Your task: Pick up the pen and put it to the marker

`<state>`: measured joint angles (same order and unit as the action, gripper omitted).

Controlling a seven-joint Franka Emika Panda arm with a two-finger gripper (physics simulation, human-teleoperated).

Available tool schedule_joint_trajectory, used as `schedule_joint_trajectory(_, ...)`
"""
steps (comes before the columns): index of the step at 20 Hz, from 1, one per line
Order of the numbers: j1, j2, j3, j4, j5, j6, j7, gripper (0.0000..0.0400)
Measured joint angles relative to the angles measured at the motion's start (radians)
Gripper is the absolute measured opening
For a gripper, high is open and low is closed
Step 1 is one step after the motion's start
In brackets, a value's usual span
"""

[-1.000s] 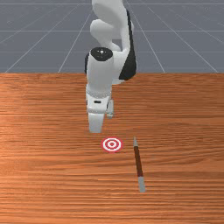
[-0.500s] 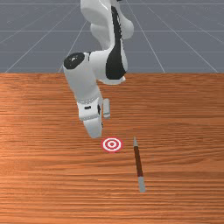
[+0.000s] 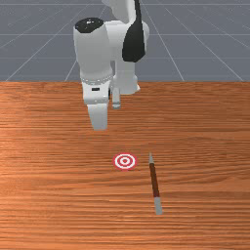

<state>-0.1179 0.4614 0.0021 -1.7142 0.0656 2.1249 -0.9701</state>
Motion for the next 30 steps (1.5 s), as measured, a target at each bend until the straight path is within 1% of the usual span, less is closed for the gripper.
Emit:
schedule_joint_trajectory(1, 0.022, 0.050, -0.025, 0.102, -0.062, -0.156, 0.047, 0.0000)
schedule_joint_trajectory(2, 0.021, 0.077, -0.027, 0.147, -0.064, -0.196, 0.048, 0.0000)
schedule_joint_trajectory(3, 0.022, 0.032, -0.024, 0.052, -0.060, -0.093, 0.055, 0.0000)
schedule_joint_trajectory(4, 0.055, -0.008, -0.042, -0.028, -0.117, 0.008, 0.120, 0.0000)
schedule_joint_trajectory(5, 0.055, -0.011, -0.026, -0.032, -0.052, 0.009, 0.173, 0.0000)
schedule_joint_trajectory(11, 0.222, 0.006, 0.018, -0.007, -0.053, 0.005, 0.496, 0.0000)
schedule_joint_trajectory(13, 0.262, 0.023, 0.040, 0.022, -0.063, -0.006, 0.504, 0.0000)
schedule_joint_trajectory(14, 0.269, 0.033, 0.048, 0.019, -0.067, 0.017, 0.480, 0.0000)
schedule_joint_trajectory(15, 0.265, 0.073, 0.057, 0.048, -0.069, 0.002, 0.438, 0.0000)
schedule_joint_trajectory(16, 0.265, 0.140, 0.060, 0.108, -0.064, -0.036, 0.433, 0.0000)
schedule_joint_trajectory(18, 0.265, 0.250, 0.060, 0.148, -0.064, 0.004, 0.431, 0.0000)
schedule_joint_trajectory(19, 0.265, 0.314, 0.060, 0.194, -0.063, -0.010, 0.429, 0.0000)
schedule_joint_trajectory(20, 0.281, 0.275, 0.038, 0.048, -0.057, 0.204, 0.511, 0.0000)
schedule_joint_trajectory(21, 0.269, 0.311, 0.053, 0.087, -0.072, 0.157, 0.439, 0.0000)
schedule_joint_trajectory(23, 0.276, 0.317, 0.044, 0.060, -0.082, 0.212, 0.450, 0.0000)
schedule_joint_trajectory(24, 0.275, 0.305, 0.044, 0.028, -0.081, 0.260, 0.448, 0.0000)
schedule_joint_trajectory(26, 0.291, 0.303, 0.039, 0.019, -0.088, 0.292, 0.473, 0.0000)
schedule_joint_trajectory(27, 0.306, 0.327, 0.039, 0.075, -0.062, 0.217, 0.540, 0.0000)
schedule_joint_trajectory(30, 0.360, 0.358, 0.047, 0.133, -0.065, 0.192, 0.600, 0.0000)
